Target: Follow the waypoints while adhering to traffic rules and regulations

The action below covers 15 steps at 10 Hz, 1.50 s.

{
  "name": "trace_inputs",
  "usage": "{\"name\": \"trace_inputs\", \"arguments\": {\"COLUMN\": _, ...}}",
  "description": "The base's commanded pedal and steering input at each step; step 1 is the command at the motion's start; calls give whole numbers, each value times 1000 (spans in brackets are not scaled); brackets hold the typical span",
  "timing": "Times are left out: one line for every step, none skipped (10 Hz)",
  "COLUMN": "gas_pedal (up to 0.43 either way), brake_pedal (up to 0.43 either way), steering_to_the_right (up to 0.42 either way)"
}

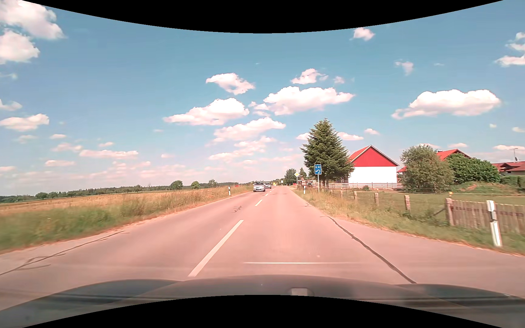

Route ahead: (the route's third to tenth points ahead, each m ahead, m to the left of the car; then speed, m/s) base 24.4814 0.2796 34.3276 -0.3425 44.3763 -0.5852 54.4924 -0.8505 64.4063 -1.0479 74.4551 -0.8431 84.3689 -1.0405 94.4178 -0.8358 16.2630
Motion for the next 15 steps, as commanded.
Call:
{"name": "trace_inputs", "arguments": {"gas_pedal": 169, "brake_pedal": 0, "steering_to_the_right": 0}}
{"name": "trace_inputs", "arguments": {"gas_pedal": 157, "brake_pedal": 0, "steering_to_the_right": 0}}
{"name": "trace_inputs", "arguments": {"gas_pedal": 157, "brake_pedal": 0, "steering_to_the_right": 0}}
{"name": "trace_inputs", "arguments": {"gas_pedal": 157, "brake_pedal": 0, "steering_to_the_right": 1}}
{"name": "trace_inputs", "arguments": {"gas_pedal": 157, "brake_pedal": 0, "steering_to_the_right": 1}}
{"name": "trace_inputs", "arguments": {"gas_pedal": 157, "brake_pedal": 0, "steering_to_the_right": 2}}
{"name": "trace_inputs", "arguments": {"gas_pedal": 157, "brake_pedal": 0, "steering_to_the_right": 2}}
{"name": "trace_inputs", "arguments": {"gas_pedal": 157, "brake_pedal": 0, "steering_to_the_right": 2}}
{"name": "trace_inputs", "arguments": {"gas_pedal": 157, "brake_pedal": 0, "steering_to_the_right": 2}}
{"name": "trace_inputs", "arguments": {"gas_pedal": 157, "brake_pedal": 0, "steering_to_the_right": 2}}
{"name": "trace_inputs", "arguments": {"gas_pedal": 157, "brake_pedal": 0, "steering_to_the_right": 2}}
{"name": "trace_inputs", "arguments": {"gas_pedal": 157, "brake_pedal": 0, "steering_to_the_right": 2}}
{"name": "trace_inputs", "arguments": {"gas_pedal": 157, "brake_pedal": 0, "steering_to_the_right": 2}}
{"name": "trace_inputs", "arguments": {"gas_pedal": 157, "brake_pedal": 0, "steering_to_the_right": 2}}
{"name": "trace_inputs", "arguments": {"gas_pedal": 157, "brake_pedal": 0, "steering_to_the_right": 2}}
